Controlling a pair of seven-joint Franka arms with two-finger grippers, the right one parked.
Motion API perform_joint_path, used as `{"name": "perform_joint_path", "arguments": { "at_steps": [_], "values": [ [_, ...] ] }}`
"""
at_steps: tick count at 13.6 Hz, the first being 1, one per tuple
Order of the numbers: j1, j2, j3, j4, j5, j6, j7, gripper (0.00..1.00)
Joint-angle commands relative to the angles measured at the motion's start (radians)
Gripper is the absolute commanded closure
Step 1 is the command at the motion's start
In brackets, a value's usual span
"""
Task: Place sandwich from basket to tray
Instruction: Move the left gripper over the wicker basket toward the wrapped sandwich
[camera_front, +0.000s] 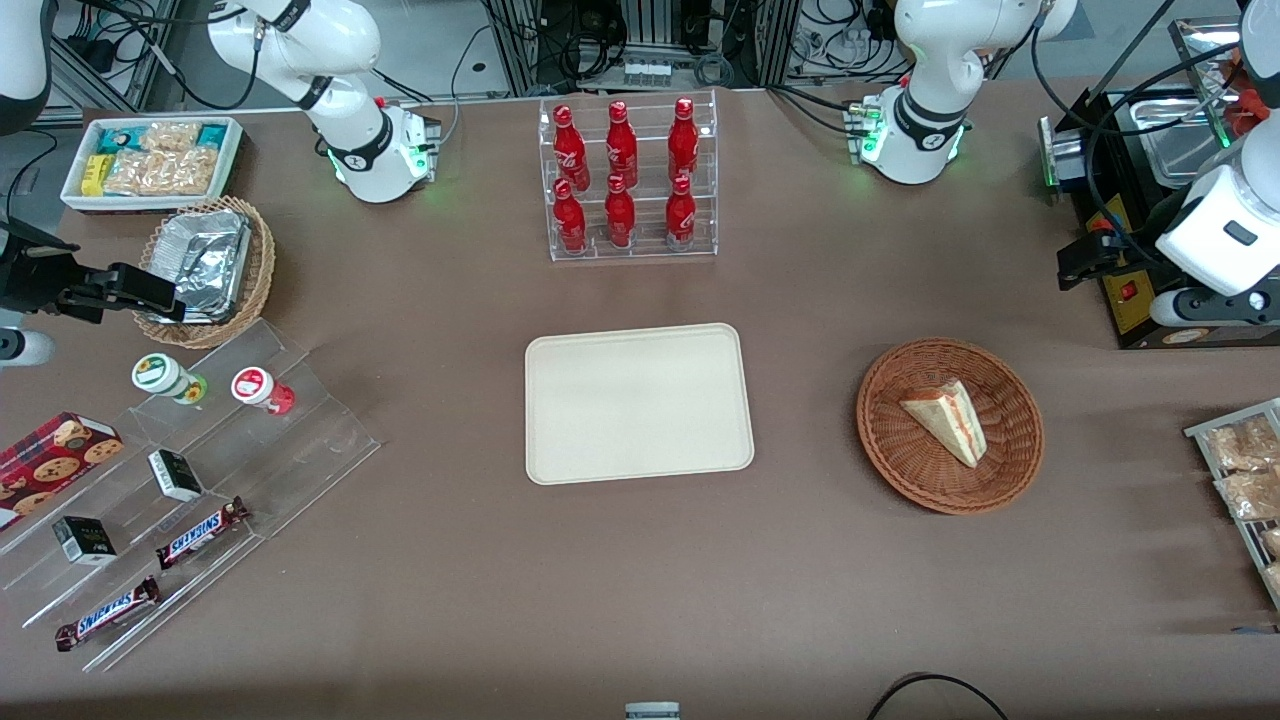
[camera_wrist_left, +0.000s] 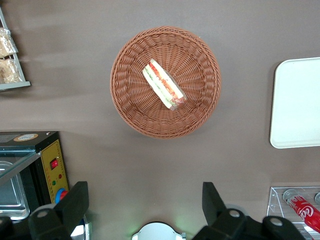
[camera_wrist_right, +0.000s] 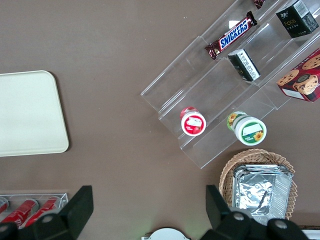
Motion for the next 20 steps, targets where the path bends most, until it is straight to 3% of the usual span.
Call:
{"name": "perform_joint_path", "arguments": {
  "at_steps": [1, 7, 12, 17, 20],
  "values": [
    [-0.014, 0.006, 0.004, 0.014, -0.011, -0.009, -0.003, 0.0],
    [-0.011, 0.086, 0.006, -0.051, -0.005, 0.095, -0.002, 0.0],
    [-0.011, 0.092, 0.006, -0.283, -0.008, 0.368, -0.02, 0.0],
    [-0.013, 0.104, 0.006, -0.433, -0.005, 0.557, -0.124, 0.0],
    [-0.017, 0.141, 0.006, -0.495, -0.003, 0.666, -0.299, 0.0]
  ]
}}
